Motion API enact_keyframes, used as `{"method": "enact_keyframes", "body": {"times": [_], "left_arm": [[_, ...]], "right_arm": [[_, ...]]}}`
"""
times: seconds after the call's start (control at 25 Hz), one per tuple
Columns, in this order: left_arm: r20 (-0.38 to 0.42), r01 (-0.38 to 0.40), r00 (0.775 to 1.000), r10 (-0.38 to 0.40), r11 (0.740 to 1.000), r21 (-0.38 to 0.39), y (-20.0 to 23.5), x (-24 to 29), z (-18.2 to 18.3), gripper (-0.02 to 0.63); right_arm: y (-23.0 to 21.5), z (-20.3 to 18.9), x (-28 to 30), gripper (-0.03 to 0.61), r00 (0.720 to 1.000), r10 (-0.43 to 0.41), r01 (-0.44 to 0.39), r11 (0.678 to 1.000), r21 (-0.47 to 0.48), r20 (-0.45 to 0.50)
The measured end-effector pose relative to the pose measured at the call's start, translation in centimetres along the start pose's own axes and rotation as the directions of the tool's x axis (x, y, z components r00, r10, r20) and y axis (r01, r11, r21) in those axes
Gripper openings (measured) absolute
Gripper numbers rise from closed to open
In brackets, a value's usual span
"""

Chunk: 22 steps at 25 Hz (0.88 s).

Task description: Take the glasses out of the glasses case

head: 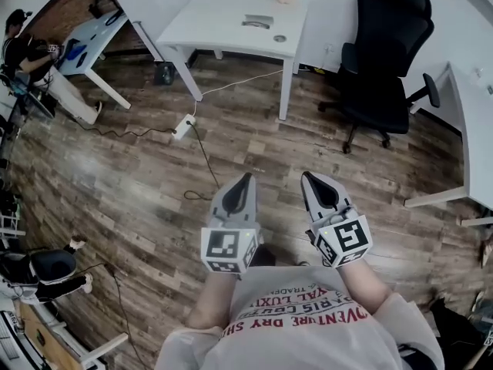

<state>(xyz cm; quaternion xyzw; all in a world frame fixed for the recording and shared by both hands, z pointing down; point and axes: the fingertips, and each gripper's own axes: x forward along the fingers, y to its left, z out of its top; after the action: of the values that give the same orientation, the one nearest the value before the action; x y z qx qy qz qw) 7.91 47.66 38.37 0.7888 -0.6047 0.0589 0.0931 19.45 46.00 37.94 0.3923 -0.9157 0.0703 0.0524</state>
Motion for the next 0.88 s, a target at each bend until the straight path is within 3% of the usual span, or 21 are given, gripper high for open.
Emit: {"method": "enact_keyframes", "body": {"times": [0.36,0.88], "left_arm": [[0.024,0.03,0.999,-0.03,0.999,-0.014,10.7,2.1,2.2,0.008],[-0.012,-0.088,0.996,0.087,0.99,-0.109,20.0,4.2,0.5,0.008]], "right_arm": [[3.7,2.0,8.8,0.012,0.999,-0.046,0.046,0.999,-0.028,0.004],[4.4,1.4,18.5,0.012,0.997,0.033,-0.034,0.999,-0.01,-0.066]]}}
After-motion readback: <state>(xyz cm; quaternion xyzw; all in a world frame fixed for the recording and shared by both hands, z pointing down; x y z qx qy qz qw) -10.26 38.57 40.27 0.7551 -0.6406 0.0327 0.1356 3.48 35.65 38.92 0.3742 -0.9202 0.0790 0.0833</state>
